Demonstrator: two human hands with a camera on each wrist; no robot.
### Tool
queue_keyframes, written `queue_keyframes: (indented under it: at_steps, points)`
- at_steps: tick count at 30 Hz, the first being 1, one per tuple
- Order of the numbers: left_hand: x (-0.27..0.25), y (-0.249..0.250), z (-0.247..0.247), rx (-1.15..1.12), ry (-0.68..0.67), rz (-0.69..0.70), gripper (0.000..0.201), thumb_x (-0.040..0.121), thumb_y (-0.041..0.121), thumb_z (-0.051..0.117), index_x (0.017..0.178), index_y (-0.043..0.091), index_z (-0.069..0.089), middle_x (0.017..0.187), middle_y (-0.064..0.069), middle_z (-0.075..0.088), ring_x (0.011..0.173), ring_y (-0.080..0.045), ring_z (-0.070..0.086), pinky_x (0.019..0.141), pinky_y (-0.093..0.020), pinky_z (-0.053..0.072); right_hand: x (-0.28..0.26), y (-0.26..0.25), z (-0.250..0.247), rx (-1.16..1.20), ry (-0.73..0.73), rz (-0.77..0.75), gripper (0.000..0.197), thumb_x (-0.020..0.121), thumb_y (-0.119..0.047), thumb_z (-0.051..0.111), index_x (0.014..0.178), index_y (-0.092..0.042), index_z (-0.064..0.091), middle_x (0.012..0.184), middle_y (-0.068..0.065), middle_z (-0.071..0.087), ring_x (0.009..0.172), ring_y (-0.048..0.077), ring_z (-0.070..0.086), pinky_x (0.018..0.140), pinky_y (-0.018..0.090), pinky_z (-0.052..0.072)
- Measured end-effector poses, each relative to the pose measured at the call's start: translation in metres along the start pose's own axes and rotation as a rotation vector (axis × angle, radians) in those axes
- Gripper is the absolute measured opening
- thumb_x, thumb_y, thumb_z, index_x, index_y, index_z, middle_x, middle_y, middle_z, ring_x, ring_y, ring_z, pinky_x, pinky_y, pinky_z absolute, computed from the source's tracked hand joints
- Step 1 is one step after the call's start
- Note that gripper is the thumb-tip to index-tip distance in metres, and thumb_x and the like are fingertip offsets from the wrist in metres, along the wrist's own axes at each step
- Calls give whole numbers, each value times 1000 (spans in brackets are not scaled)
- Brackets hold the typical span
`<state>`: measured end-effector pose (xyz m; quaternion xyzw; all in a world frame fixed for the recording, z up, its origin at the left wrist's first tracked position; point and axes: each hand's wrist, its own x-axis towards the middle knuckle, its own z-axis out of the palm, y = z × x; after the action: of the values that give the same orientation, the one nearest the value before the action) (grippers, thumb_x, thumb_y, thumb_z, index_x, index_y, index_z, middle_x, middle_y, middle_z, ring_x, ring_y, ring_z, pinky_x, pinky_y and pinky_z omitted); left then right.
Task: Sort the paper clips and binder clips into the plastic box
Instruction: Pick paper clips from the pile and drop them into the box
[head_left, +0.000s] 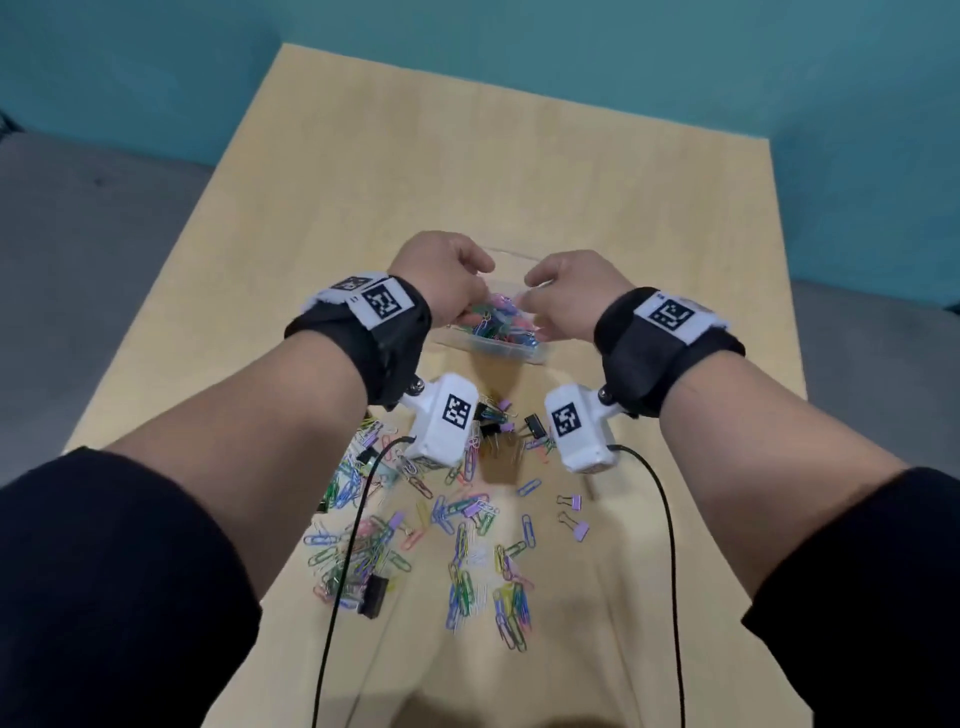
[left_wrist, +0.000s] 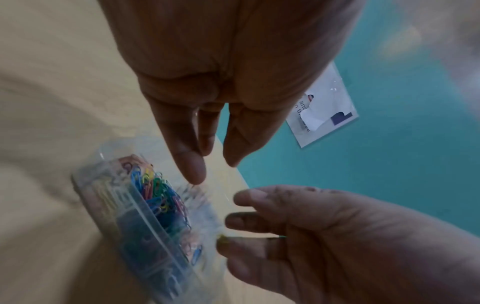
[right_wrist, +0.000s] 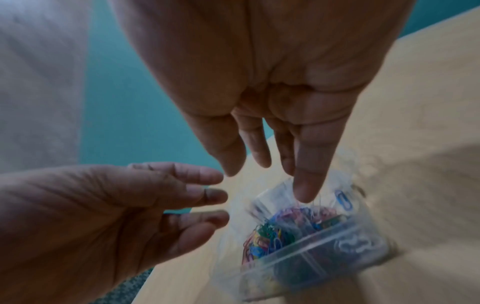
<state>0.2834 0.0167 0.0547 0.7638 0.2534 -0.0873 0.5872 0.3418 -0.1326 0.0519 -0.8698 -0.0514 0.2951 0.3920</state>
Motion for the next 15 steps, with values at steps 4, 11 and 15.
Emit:
queue_keyframes:
  at_steps: [4, 11, 15]
  points:
    - [-16, -13, -17, -48, 76, 20, 28, 81, -12, 55, 98, 7, 66, 96, -9, 57, 80, -23, 61, 66, -32, 60, -17, 18, -13, -139, 122, -92, 40, 84, -23, 60, 121, -8, 60, 117, 11, 63, 103, 30, 62, 91, 47, 50]
    - [-112, -88, -19, 365, 73, 108, 30, 84, 5, 54, 108, 19, 67, 100, 0, 66, 81, -18, 64, 68, -20, 45, -129, 88, 35, -542, -71, -303, 37, 92, -19, 48, 128, -14, 55, 125, 8, 58, 110, 28, 55, 93, 34, 44]
    - [-179, -139, 8, 606, -124, 272, 38, 80, 15, 44, 110, 14, 68, 111, 0, 64, 102, -19, 61, 91, -27, 44, -177, 121, 81, -794, -243, -504, 39, 79, -8, 39, 115, -8, 55, 120, 8, 56, 113, 33, 50, 92, 43, 47]
